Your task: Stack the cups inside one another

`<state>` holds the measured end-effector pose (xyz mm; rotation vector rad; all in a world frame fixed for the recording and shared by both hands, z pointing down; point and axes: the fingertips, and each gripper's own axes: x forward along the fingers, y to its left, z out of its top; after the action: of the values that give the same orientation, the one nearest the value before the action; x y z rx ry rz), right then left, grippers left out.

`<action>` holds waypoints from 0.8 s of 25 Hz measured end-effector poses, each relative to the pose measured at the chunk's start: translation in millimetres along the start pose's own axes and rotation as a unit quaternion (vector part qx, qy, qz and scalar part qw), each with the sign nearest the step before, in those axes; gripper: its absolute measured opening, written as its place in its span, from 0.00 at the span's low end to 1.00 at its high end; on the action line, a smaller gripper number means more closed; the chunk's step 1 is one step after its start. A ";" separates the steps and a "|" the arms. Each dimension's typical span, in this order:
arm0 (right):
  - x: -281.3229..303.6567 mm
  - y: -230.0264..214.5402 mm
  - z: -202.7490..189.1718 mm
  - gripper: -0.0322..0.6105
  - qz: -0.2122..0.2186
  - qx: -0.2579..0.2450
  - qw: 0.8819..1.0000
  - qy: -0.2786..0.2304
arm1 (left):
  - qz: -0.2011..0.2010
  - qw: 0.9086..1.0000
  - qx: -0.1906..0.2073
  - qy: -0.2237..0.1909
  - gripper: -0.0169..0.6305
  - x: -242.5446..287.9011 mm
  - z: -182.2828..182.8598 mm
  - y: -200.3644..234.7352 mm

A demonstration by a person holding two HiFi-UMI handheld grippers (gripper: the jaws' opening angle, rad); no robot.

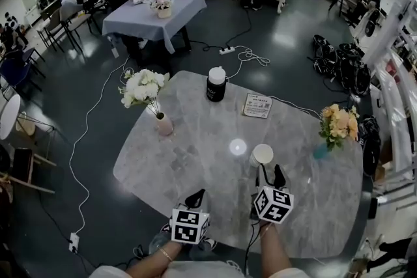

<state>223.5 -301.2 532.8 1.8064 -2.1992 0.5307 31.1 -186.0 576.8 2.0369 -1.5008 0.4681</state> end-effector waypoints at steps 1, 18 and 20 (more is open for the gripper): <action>-2.9 0.8 1.0 0.41 -0.003 0.000 1.000 -0.004 | -0.001 1.000 0.001 -0.001 0.02 -1.5 0.0 0.4; -70.8 8.3 4.8 0.10 -0.060 0.012 0.998 -0.035 | -0.048 0.998 0.045 -0.015 0.02 -35.0 8.1 -9.1; -80.9 11.6 1.6 0.09 -0.065 0.012 0.997 -0.035 | -0.057 0.997 0.053 -0.016 0.02 -40.2 8.3 -11.1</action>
<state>228.6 -228.1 496.8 1.9916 -2.1091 0.4747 28.8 -158.4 544.5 2.2094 -1.3955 0.4809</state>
